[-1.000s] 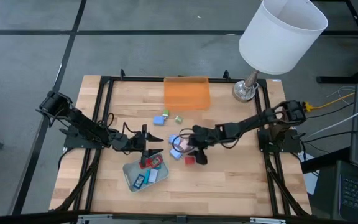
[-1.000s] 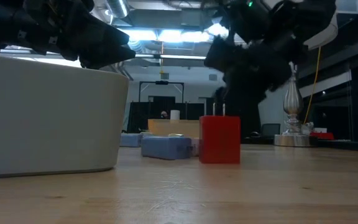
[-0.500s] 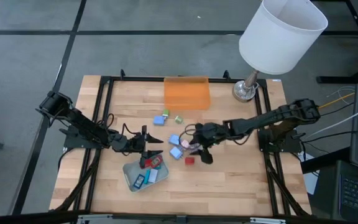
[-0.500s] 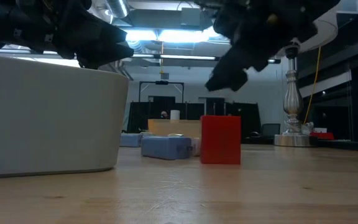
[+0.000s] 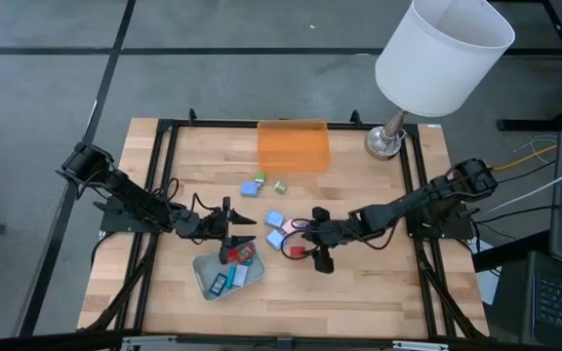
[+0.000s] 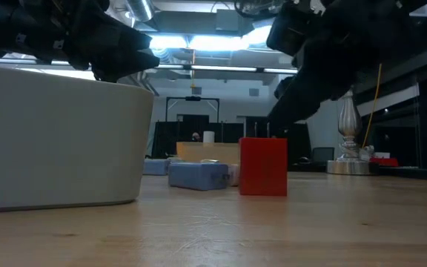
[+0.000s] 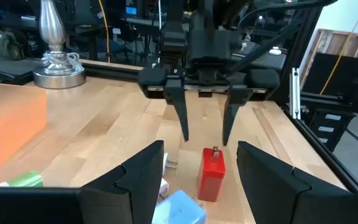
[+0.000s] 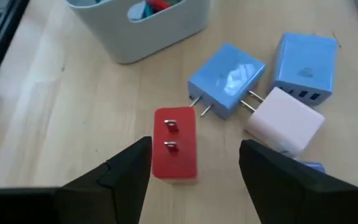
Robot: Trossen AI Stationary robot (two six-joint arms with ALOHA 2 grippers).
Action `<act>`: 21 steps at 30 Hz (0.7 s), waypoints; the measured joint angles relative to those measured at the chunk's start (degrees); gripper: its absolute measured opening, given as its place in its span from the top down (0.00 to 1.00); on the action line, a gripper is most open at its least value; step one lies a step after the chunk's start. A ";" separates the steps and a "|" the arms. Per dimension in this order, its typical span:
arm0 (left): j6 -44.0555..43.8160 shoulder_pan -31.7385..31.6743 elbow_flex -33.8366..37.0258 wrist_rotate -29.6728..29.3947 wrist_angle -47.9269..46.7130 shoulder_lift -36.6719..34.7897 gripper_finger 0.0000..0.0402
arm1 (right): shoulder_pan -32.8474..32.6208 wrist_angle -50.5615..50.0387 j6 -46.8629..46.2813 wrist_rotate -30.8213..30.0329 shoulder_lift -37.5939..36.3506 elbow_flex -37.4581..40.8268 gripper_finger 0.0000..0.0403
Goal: Pick & Place Office items
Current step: Put the red charger adapter into the orange bin
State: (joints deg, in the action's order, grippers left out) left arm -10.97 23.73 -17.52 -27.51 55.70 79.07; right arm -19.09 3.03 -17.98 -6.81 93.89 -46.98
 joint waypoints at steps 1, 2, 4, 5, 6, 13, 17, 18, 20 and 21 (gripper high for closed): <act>-0.20 0.16 0.00 0.00 -0.14 0.00 0.51 | 0.10 0.12 0.02 0.14 0.00 0.00 0.40; -0.21 0.25 0.00 -0.01 -0.15 0.00 0.51 | 0.19 0.19 0.00 0.19 0.16 0.00 0.40; -0.09 0.28 0.00 -0.03 -0.16 0.00 0.51 | 0.21 0.57 -0.25 1.18 1.36 -0.07 0.40; 0.00 0.28 0.00 -0.02 -0.21 0.00 0.51 | 0.24 0.37 -0.73 2.10 1.87 -0.01 0.40; 0.07 0.28 0.00 -0.02 -0.17 0.00 0.51 | 0.23 1.06 -1.12 3.05 2.56 0.00 0.40; 0.16 0.28 0.00 0.02 -0.35 0.00 0.51 | -0.14 5.77 -2.60 4.71 5.93 -0.07 0.40; 0.16 0.28 0.00 0.04 -0.33 0.00 0.51 | -0.11 6.54 -2.60 4.68 6.89 -0.04 0.40; 0.16 0.28 0.00 0.05 -0.39 0.00 0.51 | -0.13 6.88 -2.60 4.70 7.15 -0.04 0.40; 0.16 0.28 0.00 0.06 -0.35 0.00 0.51 | -0.07 7.14 -2.60 4.70 7.77 -0.07 0.40; 0.16 0.28 0.00 0.06 -0.38 0.00 0.51 | 0.02 7.03 -2.60 4.70 8.20 -0.05 0.40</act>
State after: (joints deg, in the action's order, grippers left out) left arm -10.81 24.01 -17.52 -27.44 55.32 79.07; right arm -19.07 10.07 -20.58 -2.11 102.08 -47.04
